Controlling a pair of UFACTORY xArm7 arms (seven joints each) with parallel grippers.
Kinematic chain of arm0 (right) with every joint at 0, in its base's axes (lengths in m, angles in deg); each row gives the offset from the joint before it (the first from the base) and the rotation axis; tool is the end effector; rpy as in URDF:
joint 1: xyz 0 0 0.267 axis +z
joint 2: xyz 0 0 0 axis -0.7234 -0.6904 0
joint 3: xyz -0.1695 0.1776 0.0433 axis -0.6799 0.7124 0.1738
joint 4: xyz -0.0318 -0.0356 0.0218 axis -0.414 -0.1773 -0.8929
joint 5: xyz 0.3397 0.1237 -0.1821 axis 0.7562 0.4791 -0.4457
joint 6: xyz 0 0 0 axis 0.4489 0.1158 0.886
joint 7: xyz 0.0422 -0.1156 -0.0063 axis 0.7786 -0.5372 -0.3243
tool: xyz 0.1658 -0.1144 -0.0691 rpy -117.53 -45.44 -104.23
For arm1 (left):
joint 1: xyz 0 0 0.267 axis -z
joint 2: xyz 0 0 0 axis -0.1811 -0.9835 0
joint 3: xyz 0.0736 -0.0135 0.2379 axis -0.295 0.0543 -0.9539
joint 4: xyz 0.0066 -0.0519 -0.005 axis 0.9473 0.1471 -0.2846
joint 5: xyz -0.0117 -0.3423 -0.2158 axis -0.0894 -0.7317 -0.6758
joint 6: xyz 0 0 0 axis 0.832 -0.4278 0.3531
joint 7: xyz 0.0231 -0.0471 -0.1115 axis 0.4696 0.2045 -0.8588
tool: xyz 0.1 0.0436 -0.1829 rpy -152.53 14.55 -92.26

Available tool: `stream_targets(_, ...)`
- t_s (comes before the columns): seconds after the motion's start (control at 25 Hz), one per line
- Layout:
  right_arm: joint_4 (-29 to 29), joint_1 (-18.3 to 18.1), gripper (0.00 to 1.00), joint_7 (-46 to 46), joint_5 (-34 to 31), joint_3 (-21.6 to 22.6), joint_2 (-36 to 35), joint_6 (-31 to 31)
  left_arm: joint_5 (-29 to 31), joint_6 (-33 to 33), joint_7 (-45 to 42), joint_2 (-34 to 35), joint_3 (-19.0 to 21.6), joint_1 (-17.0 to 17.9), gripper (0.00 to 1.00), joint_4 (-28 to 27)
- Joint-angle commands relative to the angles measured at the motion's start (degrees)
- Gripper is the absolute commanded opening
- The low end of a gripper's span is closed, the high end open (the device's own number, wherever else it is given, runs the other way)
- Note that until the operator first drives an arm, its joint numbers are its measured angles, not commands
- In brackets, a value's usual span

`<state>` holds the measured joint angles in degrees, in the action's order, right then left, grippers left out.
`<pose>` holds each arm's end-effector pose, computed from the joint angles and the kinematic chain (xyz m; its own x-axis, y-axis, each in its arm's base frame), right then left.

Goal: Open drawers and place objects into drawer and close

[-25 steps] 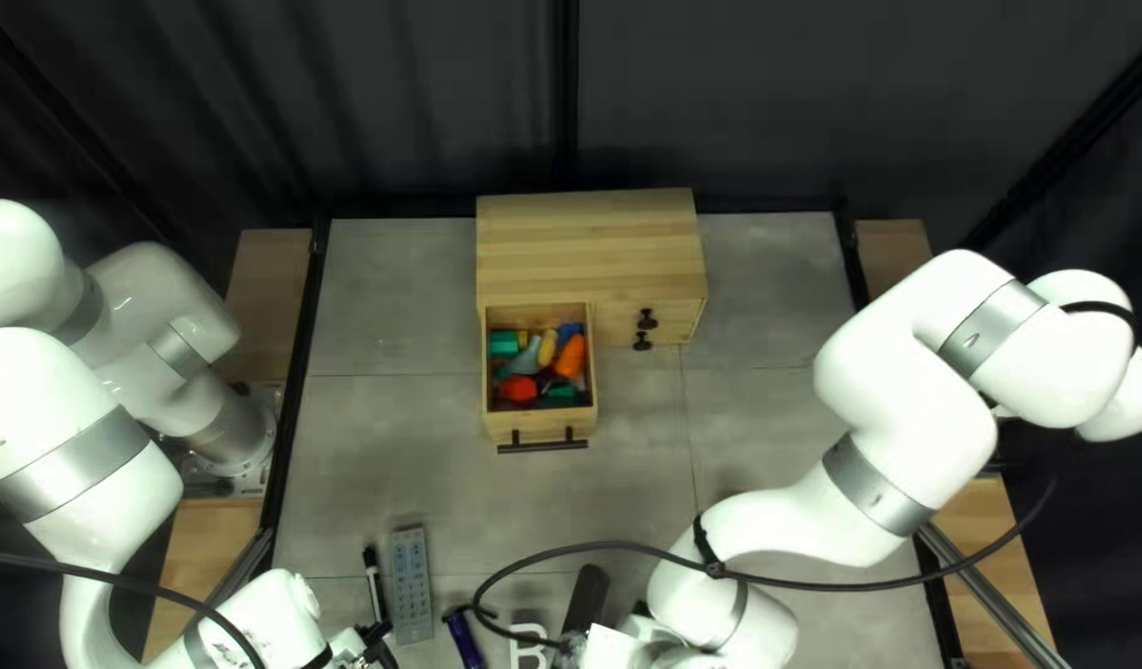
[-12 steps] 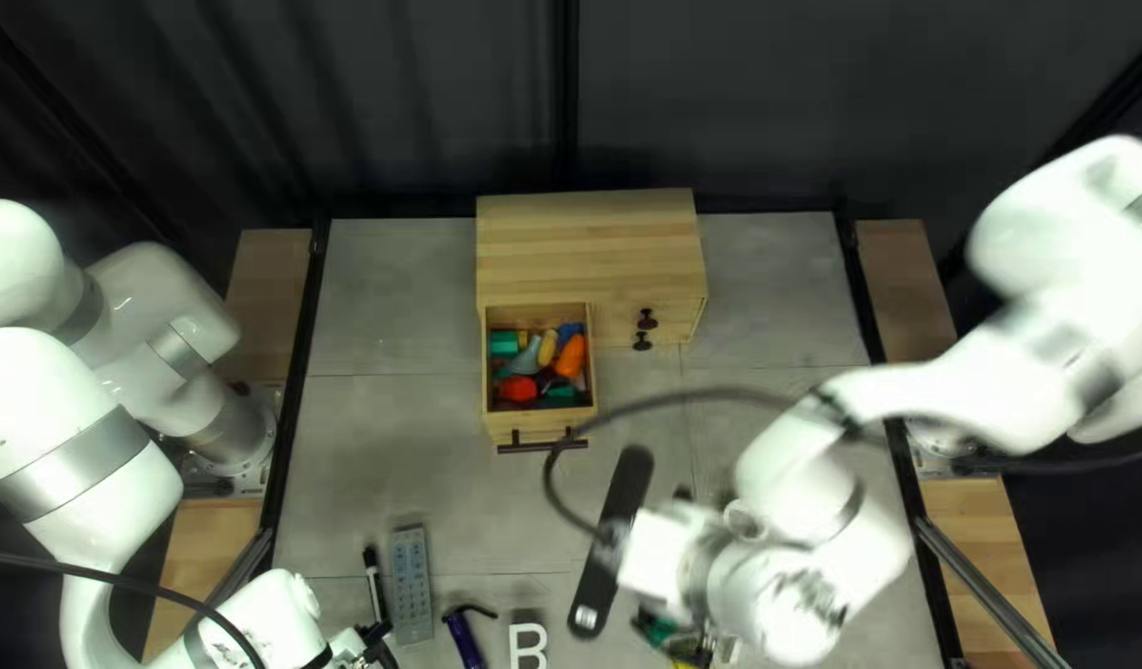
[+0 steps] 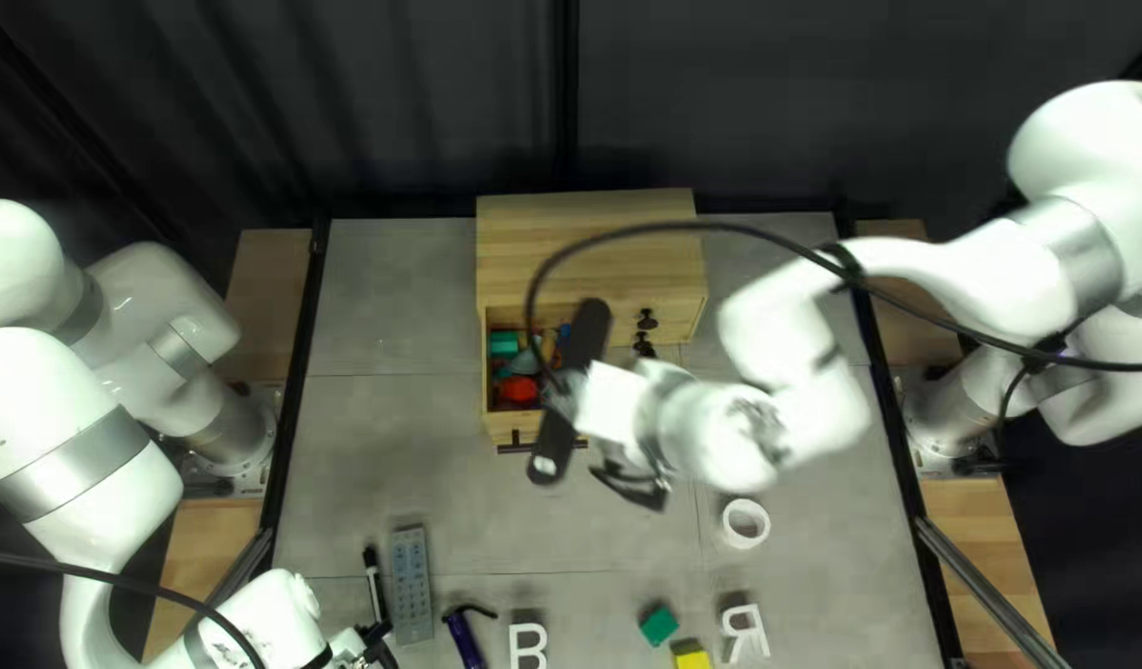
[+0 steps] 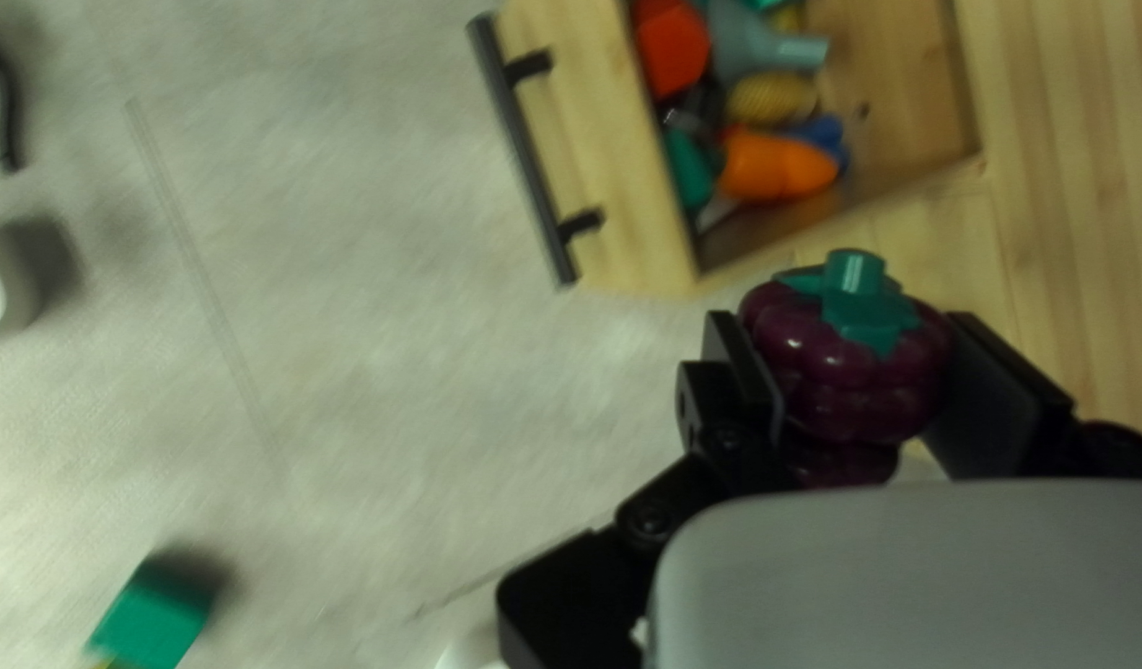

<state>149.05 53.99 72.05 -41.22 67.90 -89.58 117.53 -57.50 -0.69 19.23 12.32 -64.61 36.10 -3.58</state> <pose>0.6347 -0.0133 0.1411 0.9049 -0.1474 0.3993 -0.3025 -0.8826 0.3599 0.2192 -0.3465 -0.0065 0.5709 -0.7671 -0.2925 -0.7786 -0.6189 0.1034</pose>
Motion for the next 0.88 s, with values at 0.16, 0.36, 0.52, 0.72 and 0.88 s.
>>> stream_targets(0.16, 0.87, -2.76, 0.43, -1.22, -4.01, -2.51, -4.54, -7.54, 0.0, 0.0, 0.0, 0.0, 0.0, 0.0, 1.0, 0.0)
stream_targets(0.36, 1.23, -3.01, 1.0, -4.65, -4.07, -2.16, -4.52, -7.9, 0.0, 0.0, 0.0, 0.0, 0.0, 0.0, 1.0, 0.0)
stream_targets(0.52, 0.48, -1.25, 1.0, -5.13, -1.13, -0.31, -1.62, -3.37, 0.0, 0.0, 0.0, 0.0, 0.0, 0.0, 1.0, 0.0)
stream_targets(0.72, 2.4, 4.07, 1.0, 2.34, 5.78, 4.14, -1.08, 8.65, 0.0, 0.0, 0.0, 0.0, 0.0, 0.0, 1.0, 0.0)
stream_targets(0.88, 3.0, 8.94, 1.0, 13.22, 10.0, 7.5, -2.58, 16.21, 0.0, 0.0, 0.0, 0.0, 0.0, 0.0, 1.0, 0.0)
